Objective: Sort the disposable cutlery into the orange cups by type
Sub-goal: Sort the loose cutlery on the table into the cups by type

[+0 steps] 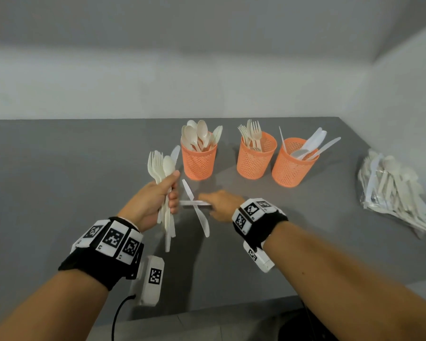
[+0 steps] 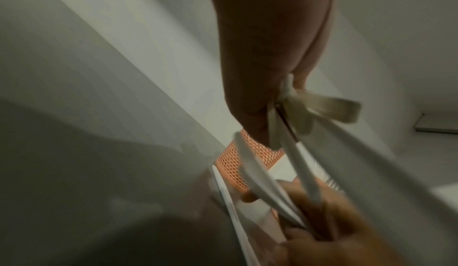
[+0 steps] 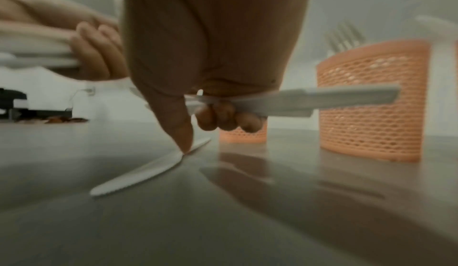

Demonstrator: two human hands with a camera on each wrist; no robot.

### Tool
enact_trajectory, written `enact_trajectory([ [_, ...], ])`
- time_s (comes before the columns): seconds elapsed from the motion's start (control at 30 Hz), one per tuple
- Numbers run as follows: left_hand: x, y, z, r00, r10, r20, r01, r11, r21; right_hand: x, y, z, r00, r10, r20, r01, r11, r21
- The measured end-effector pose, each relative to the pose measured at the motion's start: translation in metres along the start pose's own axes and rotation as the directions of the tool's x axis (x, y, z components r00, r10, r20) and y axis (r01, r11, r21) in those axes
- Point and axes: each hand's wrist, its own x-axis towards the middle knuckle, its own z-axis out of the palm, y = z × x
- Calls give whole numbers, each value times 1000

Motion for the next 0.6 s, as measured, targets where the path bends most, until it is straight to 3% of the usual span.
enact_trajectory([
  [0.13, -1, 2, 3, 998, 2, 59, -4, 999, 38, 16, -5, 4, 998, -22, 51, 28, 992, -125],
  [0.27, 0, 9, 7, 990, 7, 142, 1, 999, -53, 15, 13, 4, 996, -48, 82, 65, 974, -216],
  [0.43, 6, 10, 19, 983, 7, 184, 9, 996, -88, -7, 37, 9, 987, -106, 119, 110, 993, -33],
  [0.6, 13, 7, 33, 978, -8, 207, 26, 996, -86, -30, 55, 7, 995, -52, 84, 50, 998, 27],
])
